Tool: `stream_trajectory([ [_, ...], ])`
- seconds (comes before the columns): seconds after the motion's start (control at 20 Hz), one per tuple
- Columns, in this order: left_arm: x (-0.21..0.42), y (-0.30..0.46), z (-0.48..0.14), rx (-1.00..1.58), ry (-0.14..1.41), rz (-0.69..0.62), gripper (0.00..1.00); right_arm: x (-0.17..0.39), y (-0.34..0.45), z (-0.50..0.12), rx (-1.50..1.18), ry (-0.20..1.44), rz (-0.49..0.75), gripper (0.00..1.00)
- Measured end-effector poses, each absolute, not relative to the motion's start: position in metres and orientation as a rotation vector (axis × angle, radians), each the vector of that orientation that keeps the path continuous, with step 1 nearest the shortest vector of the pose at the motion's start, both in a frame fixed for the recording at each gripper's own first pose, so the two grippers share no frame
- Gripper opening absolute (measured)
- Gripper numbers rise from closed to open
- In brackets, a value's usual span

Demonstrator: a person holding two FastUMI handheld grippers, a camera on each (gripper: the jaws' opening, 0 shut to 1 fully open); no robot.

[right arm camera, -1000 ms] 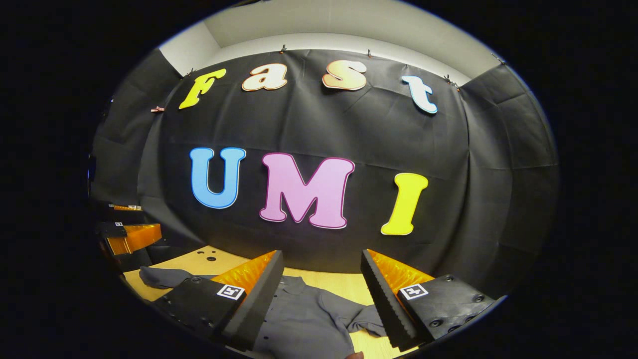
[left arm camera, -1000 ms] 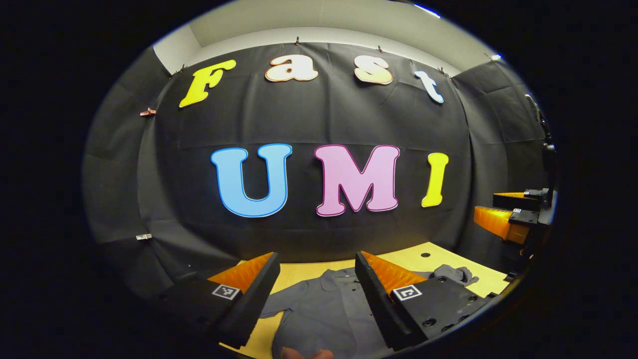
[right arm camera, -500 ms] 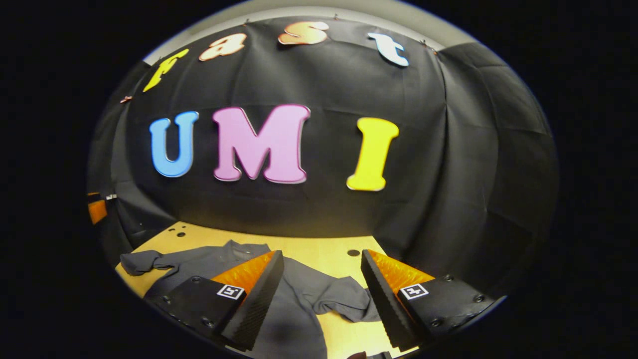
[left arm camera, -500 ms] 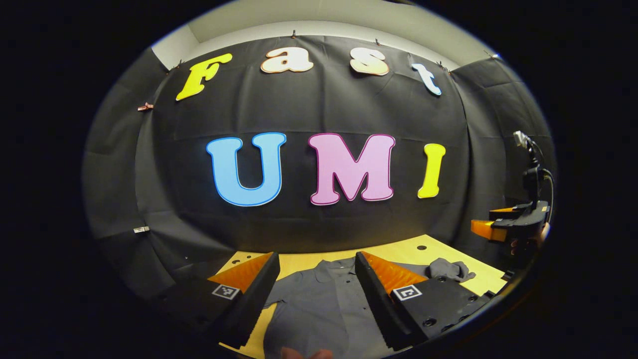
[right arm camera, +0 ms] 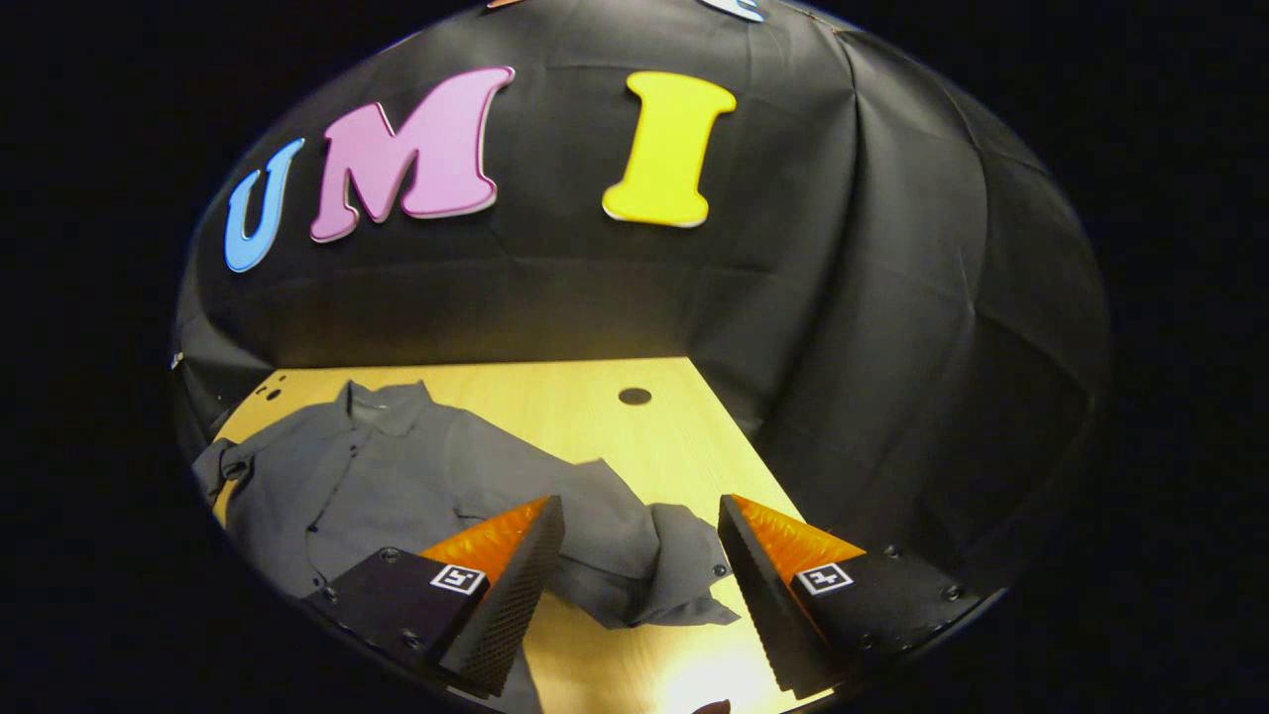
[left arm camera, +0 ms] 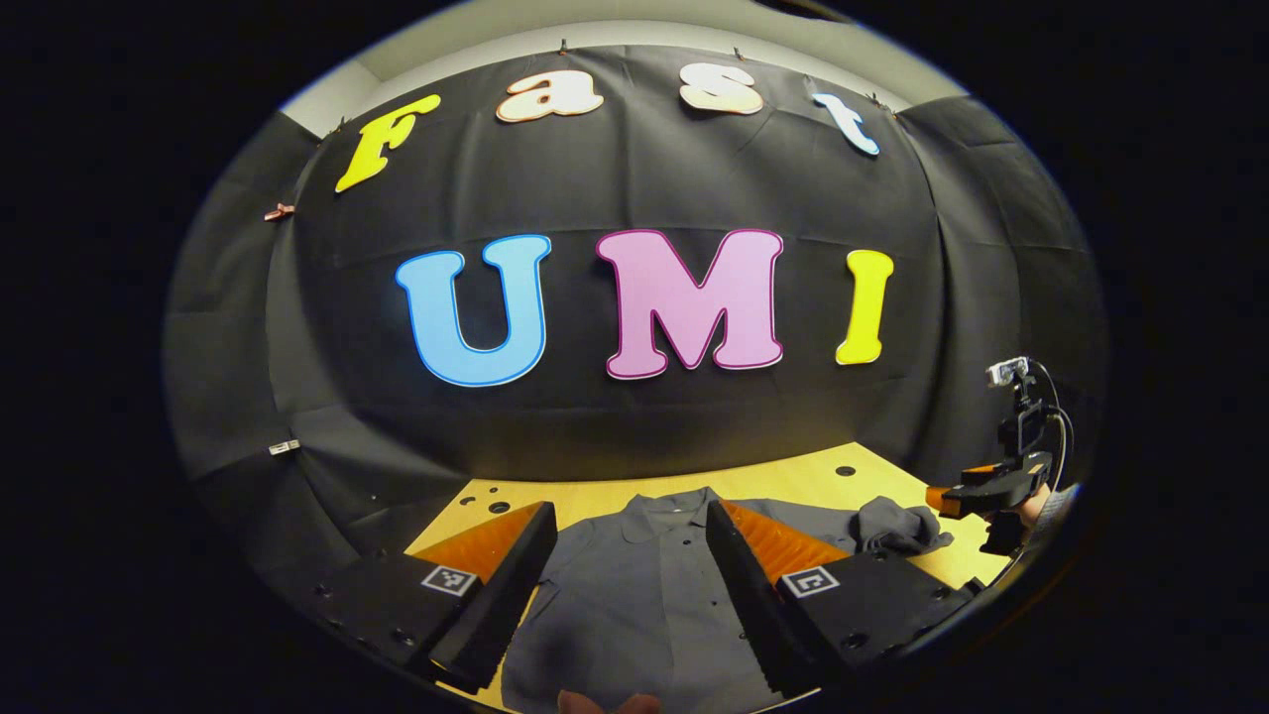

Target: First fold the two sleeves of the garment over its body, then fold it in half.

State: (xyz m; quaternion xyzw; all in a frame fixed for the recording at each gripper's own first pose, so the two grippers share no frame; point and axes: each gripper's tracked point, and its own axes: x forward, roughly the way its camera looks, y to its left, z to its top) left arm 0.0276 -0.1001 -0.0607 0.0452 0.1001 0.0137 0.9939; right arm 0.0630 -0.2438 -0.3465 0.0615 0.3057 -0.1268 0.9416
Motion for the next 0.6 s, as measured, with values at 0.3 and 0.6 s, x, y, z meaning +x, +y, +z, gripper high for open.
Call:
stream_trajectory([
  [0.3,0.038,-0.111,-0.065,0.070,0.236,0.094,0.96,0.074,-0.264,-0.420,0.143,0.738,-0.272,0.97],
  [0.6,0.048,-0.115,-0.067,0.076,0.260,0.139,0.96,0.065,-0.264,-0.473,0.139,0.844,-0.245,0.98],
])
